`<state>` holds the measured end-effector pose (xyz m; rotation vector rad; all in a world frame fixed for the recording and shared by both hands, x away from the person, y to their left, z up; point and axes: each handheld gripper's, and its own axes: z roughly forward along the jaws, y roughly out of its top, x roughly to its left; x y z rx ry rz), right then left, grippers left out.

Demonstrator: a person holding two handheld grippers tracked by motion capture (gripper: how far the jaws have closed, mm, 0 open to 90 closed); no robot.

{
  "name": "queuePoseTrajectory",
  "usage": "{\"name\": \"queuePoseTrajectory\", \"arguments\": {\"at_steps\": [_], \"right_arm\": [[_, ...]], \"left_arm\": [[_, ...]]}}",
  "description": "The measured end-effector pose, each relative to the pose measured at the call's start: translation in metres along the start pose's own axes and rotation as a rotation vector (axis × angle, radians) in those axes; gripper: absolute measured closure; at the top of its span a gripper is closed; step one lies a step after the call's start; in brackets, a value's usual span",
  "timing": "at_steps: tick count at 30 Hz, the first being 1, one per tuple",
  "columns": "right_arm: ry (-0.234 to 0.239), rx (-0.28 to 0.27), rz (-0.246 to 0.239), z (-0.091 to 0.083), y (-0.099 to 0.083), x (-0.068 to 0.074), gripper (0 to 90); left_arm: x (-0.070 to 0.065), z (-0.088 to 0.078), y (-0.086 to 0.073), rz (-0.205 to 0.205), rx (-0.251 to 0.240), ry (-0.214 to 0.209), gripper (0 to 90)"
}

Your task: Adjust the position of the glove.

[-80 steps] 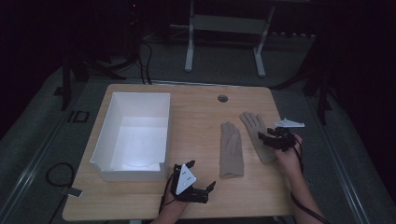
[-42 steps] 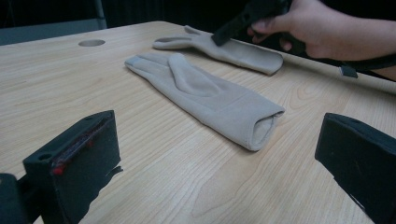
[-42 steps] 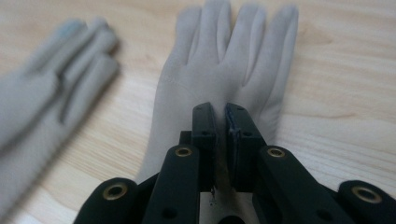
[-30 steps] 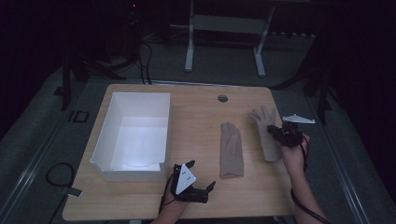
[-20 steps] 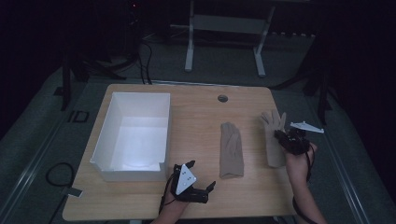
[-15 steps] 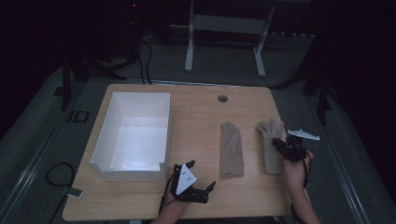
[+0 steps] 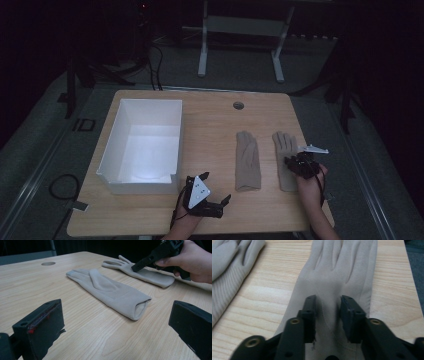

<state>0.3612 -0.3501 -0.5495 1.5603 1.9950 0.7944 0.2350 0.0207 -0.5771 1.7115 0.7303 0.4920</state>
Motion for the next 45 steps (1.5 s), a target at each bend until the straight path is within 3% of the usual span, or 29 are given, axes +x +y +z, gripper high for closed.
{"name": "queuePoseTrajectory", "arguments": {"at_steps": [2, 5, 8, 14, 23, 27, 29, 31, 34, 35, 36, 41, 43, 45], "right_arm": [[0.010, -0.010, -0.017, -0.003, 0.002, -0.001, 57.4], [0.015, -0.041, -0.071, -0.012, 0.009, -0.005, 58.0], [0.070, -0.077, -0.149, -0.021, 0.018, -0.014, 59.8], [0.153, -0.080, -0.215, -0.023, 0.017, -0.020, 59.9], [0.133, -0.063, -0.166, -0.002, -0.007, -0.025, 60.3], [0.156, -0.073, -0.159, 0.002, -0.010, -0.024, 70.0], [0.153, -0.067, -0.155, 0.002, -0.009, -0.022, 77.7], [0.151, -0.059, -0.145, 0.002, -0.008, -0.022, 79.9], [0.156, -0.039, -0.069, 0.001, -0.005, -0.023, 84.0], [0.156, -0.039, -0.069, 0.001, -0.005, -0.023, 84.0], [0.141, -0.048, -0.045, -0.003, -0.003, -0.022, 84.5], [0.120, -0.122, -0.017, -0.025, 0.011, -0.015, 84.6], [0.117, -0.142, -0.013, -0.030, 0.015, -0.013, 84.6], [0.098, -0.202, -0.024, -0.047, 0.027, -0.005, 84.6]], "left_arm": [[0.000, 0.000, 0.000, 0.000, 0.000, 0.000, 0.2], [0.000, 0.000, 0.000, -0.001, 0.000, 0.001, 0.1], [0.000, 0.000, 0.000, -0.002, 0.000, 0.001, 0.2], [0.000, 0.000, 0.000, -0.005, 0.000, 0.002, 0.2], [0.001, 0.000, 0.000, -0.007, 0.002, -0.001, 0.1], [0.001, 0.000, 0.000, -0.006, 0.001, -0.001, 0.2], [0.000, 0.000, 0.000, -0.005, 0.002, 0.000, 0.2], [0.000, 0.000, 0.000, -0.005, 0.002, 0.000, 0.2], [0.000, 0.000, 0.000, -0.005, 0.002, 0.001, 0.2], [0.000, 0.000, 0.000, -0.005, 0.002, 0.001, 0.2], [0.001, 0.000, 0.000, -0.005, 0.002, 0.001, 0.1], [0.001, 0.000, 0.000, -0.006, 0.002, 0.001, 0.2], [0.001, 0.000, 0.000, -0.006, 0.002, 0.001, 0.2], [0.001, 0.000, 0.000, -0.006, 0.002, 0.002, 0.2]]}}
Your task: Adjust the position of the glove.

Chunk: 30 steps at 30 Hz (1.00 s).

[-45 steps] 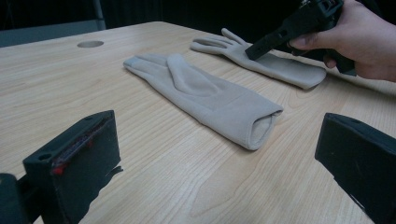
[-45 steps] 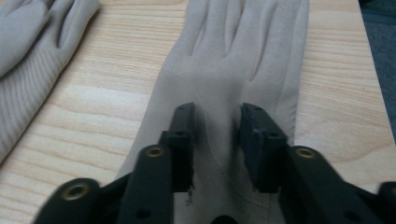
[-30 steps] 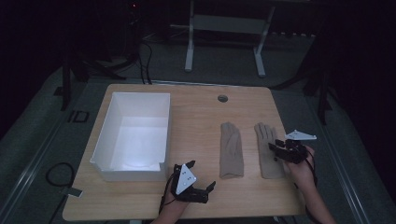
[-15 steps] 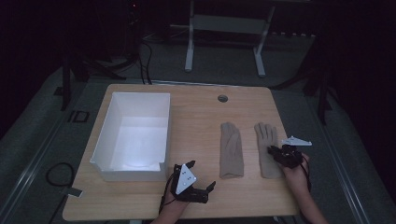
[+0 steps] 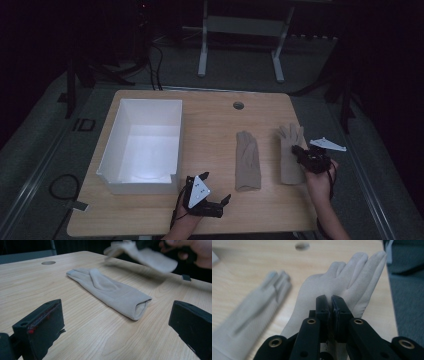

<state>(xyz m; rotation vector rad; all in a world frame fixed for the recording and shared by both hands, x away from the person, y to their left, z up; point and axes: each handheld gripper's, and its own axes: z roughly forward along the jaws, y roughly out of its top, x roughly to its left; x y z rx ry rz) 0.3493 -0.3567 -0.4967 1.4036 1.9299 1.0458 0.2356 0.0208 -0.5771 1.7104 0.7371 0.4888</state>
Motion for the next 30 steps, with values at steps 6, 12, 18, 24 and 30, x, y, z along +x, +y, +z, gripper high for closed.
{"name": "queuePoseTrajectory", "arguments": {"at_steps": [6, 12, 18, 24, 30], "right_arm": [[0.015, -0.070, 0.004, -0.015, 0.024, 0.024, 84.6], [0.036, -0.091, 0.027, -0.014, 0.036, 0.046, 84.5], [0.056, -0.085, 0.015, -0.002, 0.040, 0.074, 84.5], [0.072, -0.075, 0.046, 0.013, 0.039, 0.096, 84.5], [0.079, -0.047, 0.057, 0.028, 0.031, 0.108, 84.3]], "left_arm": [[0.000, 0.000, 0.000, 0.000, 0.000, -0.001, 0.1], [0.000, 0.000, 0.000, 0.002, -0.001, -0.002, 0.2], [0.000, 0.000, 0.000, 0.004, -0.001, -0.002, 0.1], [0.000, 0.000, 0.000, 0.004, -0.002, -0.003, 0.1], [0.000, 0.000, 0.000, 0.005, -0.003, -0.004, 0.1]]}}
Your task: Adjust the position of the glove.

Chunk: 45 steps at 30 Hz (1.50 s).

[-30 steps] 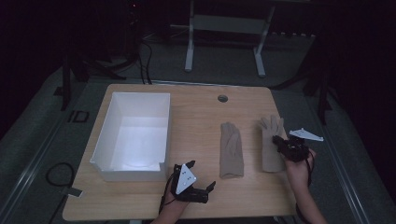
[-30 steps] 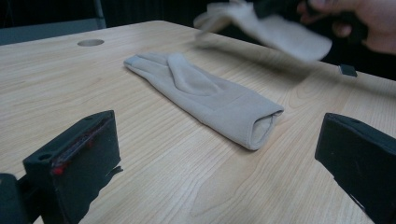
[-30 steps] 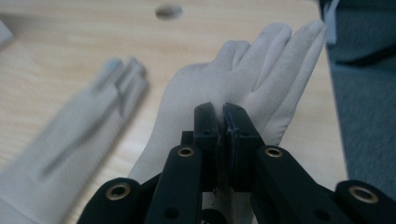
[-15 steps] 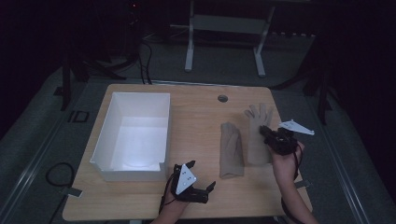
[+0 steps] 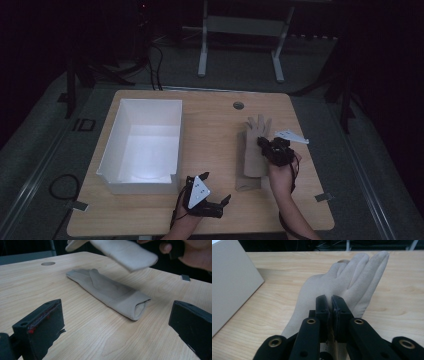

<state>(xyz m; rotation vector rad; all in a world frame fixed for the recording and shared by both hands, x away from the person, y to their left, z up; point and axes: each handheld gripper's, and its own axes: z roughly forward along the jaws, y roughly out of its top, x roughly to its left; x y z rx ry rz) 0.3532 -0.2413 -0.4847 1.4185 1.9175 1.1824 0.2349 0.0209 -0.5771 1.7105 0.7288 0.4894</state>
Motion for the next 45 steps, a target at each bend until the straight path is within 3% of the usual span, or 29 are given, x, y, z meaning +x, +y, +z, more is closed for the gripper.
{"name": "queuePoseTrajectory", "arguments": {"at_steps": [12, 17, 31, 34, 40, 45], "right_arm": [[-0.008, 0.084, -0.009, 0.023, -0.023, 0.006, 84.1], [0.011, 0.127, -0.003, 0.030, -0.031, 0.006, 83.5], [0.031, 0.190, -0.017, 0.035, -0.042, 0.001, 80.5], [0.060, 0.225, -0.018, 0.039, -0.045, 0.000, 71.8], [0.087, 0.194, -0.057, 0.033, -0.039, 0.002, 49.4], [0.140, 0.163, -0.097, 0.026, -0.029, -0.004, 23.3]], "left_arm": [[0.000, 0.000, 0.000, 0.002, -0.001, -0.006, 0.2], [0.000, 0.000, 0.000, 0.002, 0.000, -0.007, 0.1], [0.000, 0.000, 0.000, 0.002, 0.001, -0.010, 0.2], [0.000, 0.000, 0.000, 0.001, 0.001, -0.009, 0.2], [0.000, 0.000, 0.000, -0.002, 0.004, -0.013, 0.1], [0.001, 0.000, 0.000, -0.004, 0.004, -0.043, 0.2]]}}
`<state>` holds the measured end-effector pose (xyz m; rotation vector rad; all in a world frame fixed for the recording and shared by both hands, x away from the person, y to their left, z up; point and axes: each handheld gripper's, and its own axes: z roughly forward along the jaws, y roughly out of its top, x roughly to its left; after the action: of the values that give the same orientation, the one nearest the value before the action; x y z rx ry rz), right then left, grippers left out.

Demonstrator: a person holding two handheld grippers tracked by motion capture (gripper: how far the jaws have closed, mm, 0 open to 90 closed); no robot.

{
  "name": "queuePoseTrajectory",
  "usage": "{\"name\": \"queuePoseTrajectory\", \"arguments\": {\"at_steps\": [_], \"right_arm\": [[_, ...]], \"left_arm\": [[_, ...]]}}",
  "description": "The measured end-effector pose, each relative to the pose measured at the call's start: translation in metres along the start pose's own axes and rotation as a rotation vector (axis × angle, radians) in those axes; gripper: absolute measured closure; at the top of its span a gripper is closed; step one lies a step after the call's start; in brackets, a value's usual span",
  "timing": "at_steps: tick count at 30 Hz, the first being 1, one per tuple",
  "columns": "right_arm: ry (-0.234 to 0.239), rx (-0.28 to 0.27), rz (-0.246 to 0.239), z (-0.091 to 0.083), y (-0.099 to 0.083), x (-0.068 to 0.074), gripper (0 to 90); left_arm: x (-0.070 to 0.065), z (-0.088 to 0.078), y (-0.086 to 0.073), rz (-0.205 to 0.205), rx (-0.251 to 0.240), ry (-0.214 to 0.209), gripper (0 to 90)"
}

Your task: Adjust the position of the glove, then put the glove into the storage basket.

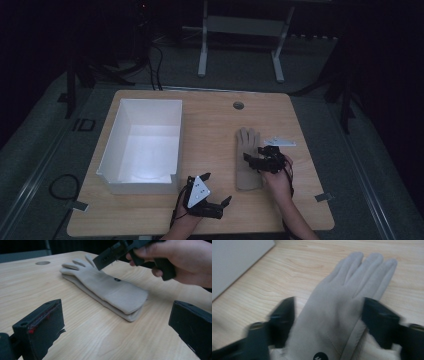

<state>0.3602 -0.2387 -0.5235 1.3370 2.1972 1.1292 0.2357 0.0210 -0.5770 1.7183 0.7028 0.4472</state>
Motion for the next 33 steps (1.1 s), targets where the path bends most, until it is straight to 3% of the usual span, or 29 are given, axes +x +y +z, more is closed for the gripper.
{"name": "queuePoseTrajectory", "arguments": {"at_steps": [4, 6, 10, 12, 14, 15, 17, 18, 21, 25, 27, 29, 30, 32, 33], "right_arm": [[0.075, -0.004, -0.022, -0.003, 0.003, -0.008, 14.4], [0.096, -0.033, -0.034, -0.004, 0.003, -0.013, 15.5], [0.096, -0.032, -0.093, -0.005, 0.002, -0.020, 15.8], [0.098, -0.041, -0.105, -0.007, 0.002, -0.022, 15.9], [0.102, -0.037, -0.104, -0.008, 0.002, -0.024, 15.9], [0.092, -0.015, -0.092, -0.010, 0.002, -0.026, 15.8], [0.102, -0.001, -0.074, -0.012, 0.003, -0.029, 14.6], [0.110, -0.004, -0.070, -0.014, 0.003, -0.031, 14.2], [0.093, -0.001, -0.084, -0.018, 0.003, -0.034, 13.5], [0.097, -0.009, -0.049, -0.024, 0.003, -0.042, 12.2], [0.105, -0.012, -0.053, -0.027, 0.004, -0.044, 11.7], [0.082, -0.014, -0.053, -0.029, 0.007, -0.046, 11.7], [0.105, -0.014, -0.040, -0.029, 0.008, -0.048, 11.2], [0.087, -0.035, -0.031, -0.031, 0.009, -0.050, 11.7], [0.093, -0.043, -0.036, -0.031, 0.010, -0.051, 11.8]], "left_arm": [[-0.001, 0.001, 0.000, -0.003, 0.005, -0.001, 0.2], [0.000, 0.001, 0.000, -0.010, 0.009, 0.005, 0.1], [0.003, 0.001, 0.000, -0.049, 0.007, 0.000, 0.2], [0.003, 0.002, 0.001, -0.072, 0.009, 0.027, 0.2], [0.003, 0.002, 0.001, -0.072, 0.009, 0.027, 0.2], [0.006, 0.005, 0.002, -0.087, 0.030, 0.003, 0.2], [0.007, 0.007, 0.003, -0.053, 0.060, -0.018, 0.2], [0.006, 0.010, 0.005, -0.031, 0.071, -0.009, 0.2], [0.006, 0.011, 0.007, -0.027, 0.096, -0.012, 0.2], [0.008, 0.015, 0.014, -0.021, 0.122, -0.037, 0.2], [0.009, 0.019, 0.018, -0.037, 0.199, -0.051, 0.2], [0.008, 0.023, 0.021, -0.009, 0.235, -0.048, 0.2], [0.008, 0.025, 0.023, 0.008, 0.247, -0.051, 0.2], [0.009, 0.029, 0.026, 0.019, 0.248, -0.081, 0.3], [0.011, 0.032, 0.029, 0.026, 0.231, -0.120, 0.3]]}}
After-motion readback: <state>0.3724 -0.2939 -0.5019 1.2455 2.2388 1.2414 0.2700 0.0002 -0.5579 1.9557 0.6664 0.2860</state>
